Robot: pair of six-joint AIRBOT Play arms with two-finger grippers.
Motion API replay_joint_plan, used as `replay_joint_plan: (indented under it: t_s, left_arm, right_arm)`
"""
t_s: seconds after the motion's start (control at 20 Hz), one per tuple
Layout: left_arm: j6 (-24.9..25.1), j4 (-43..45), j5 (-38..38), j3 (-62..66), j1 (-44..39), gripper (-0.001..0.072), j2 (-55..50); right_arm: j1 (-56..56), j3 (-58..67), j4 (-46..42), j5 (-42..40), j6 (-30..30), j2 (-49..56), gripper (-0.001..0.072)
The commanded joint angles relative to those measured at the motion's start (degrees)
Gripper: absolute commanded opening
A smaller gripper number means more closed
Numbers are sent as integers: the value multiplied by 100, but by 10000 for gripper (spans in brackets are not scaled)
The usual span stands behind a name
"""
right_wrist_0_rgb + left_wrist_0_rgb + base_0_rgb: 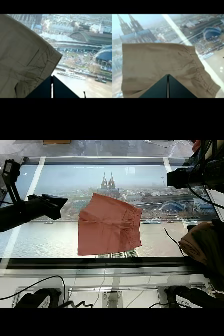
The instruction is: Fold the clothes and pants, and hang the long-sleeved shirts on hangers.
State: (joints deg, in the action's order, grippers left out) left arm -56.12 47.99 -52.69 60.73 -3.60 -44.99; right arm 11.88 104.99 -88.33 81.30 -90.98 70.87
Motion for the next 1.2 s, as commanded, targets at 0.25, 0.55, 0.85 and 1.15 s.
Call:
replay_joint_plan:
  t_s: [0.25, 0.55, 0.85, 1.15]
  left_arm:
    - [2, 0, 0, 7, 7, 11, 2]
    - [2, 0, 0, 7, 7, 12, 2]
    - [0, -17, 20, 4, 7, 12, -15]
    - [0, -13, 20, 2, 7, 12, -57]
  right_arm:
    - [7, 0, 0, 0, 0, 2, 23]
    - [7, 0, 0, 0, 0, 2, 23]
    - [4, -15, -122, -511, 328, 7, 23]
    - [-1106, -1272, -579, 501, 1360, 48, 21]
